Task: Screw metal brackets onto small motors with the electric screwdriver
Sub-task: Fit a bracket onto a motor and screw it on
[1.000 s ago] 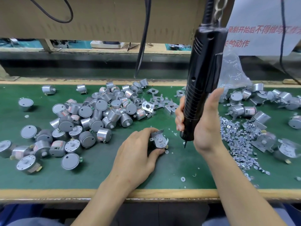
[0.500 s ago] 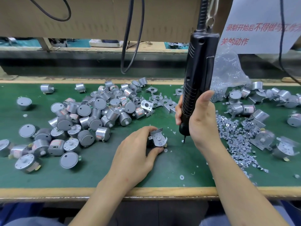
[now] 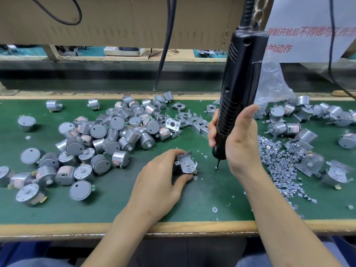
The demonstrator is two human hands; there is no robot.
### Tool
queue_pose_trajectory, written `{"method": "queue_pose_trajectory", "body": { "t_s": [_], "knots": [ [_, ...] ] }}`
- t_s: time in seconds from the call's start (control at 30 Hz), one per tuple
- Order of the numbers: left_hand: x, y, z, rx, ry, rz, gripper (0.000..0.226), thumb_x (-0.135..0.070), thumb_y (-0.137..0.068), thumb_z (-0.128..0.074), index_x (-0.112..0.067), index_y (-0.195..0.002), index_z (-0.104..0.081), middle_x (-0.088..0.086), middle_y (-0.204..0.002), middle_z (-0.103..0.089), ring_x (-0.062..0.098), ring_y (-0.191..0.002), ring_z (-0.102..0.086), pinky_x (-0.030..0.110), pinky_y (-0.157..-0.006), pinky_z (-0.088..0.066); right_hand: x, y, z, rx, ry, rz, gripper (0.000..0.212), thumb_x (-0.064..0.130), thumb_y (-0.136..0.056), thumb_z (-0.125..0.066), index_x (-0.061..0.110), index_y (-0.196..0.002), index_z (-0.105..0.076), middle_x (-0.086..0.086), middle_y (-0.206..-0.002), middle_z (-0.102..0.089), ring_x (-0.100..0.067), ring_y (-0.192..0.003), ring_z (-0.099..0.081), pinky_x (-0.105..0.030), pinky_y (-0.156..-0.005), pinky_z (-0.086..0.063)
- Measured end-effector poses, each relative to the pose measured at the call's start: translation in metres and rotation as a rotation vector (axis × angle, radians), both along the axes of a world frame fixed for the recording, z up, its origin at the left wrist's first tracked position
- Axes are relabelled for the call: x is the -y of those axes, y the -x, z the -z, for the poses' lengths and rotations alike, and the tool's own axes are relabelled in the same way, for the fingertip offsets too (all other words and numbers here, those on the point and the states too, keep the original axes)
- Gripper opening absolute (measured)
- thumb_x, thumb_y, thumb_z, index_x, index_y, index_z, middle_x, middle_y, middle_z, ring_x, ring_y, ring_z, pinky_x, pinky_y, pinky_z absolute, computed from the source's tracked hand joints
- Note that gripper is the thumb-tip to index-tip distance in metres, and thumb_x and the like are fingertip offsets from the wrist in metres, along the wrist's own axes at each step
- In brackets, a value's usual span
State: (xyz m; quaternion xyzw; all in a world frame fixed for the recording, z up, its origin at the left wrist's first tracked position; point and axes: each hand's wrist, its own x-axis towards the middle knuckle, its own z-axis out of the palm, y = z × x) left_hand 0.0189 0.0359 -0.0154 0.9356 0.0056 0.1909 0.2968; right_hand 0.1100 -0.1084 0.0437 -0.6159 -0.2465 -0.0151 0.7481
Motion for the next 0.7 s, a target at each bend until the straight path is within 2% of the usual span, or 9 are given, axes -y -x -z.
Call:
{"method": "queue_pose_trajectory", "body": {
  "t_s": [0.2, 0.47, 0.7],
  "knots": [
    [-0.0002, -0.0002, 0.0004, 0.012, 0.002, 0.002, 0.044, -0.037, -0.083, -0.075, -0.033, -0.122, -0.054, -0.033, -0.077, -0.045, -0.002, -0.078, -0.039, 0.021, -0.068, -0.035, -0.0005, 0.0002, -0.0007, 0.008, 0.000, 0.010, 0.069, 0.095, -0.069, -0.032, 0.033, -0.068, -0.062, 0.004, -0.058, -0.056, -0.018, -0.047, -0.050, -0.031, -0.049, -0.043],
    [-0.0001, -0.0001, 0.0010, 0.010, -0.015, -0.001, 0.045, -0.038, -0.084, -0.074, -0.032, -0.123, -0.053, -0.034, -0.078, -0.043, 0.006, -0.087, -0.050, 0.024, -0.069, -0.036, -0.0007, -0.0005, 0.0004, 0.018, 0.017, 0.026, 0.069, 0.095, -0.070, -0.032, 0.034, -0.069, -0.063, 0.003, -0.059, -0.057, -0.019, -0.049, -0.052, -0.034, -0.052, -0.044],
    [-0.0006, -0.0010, 0.0012, 0.011, -0.006, -0.009, 0.044, -0.037, -0.083, -0.075, -0.034, -0.122, -0.054, -0.033, -0.075, -0.045, 0.000, -0.077, -0.040, 0.022, -0.067, -0.034, -0.0022, -0.0020, 0.0020, 0.008, 0.034, 0.024, 0.073, 0.096, -0.068, -0.032, 0.030, -0.068, -0.061, 0.001, -0.059, -0.057, -0.021, -0.050, -0.053, -0.033, -0.055, -0.046]
  ]
}}
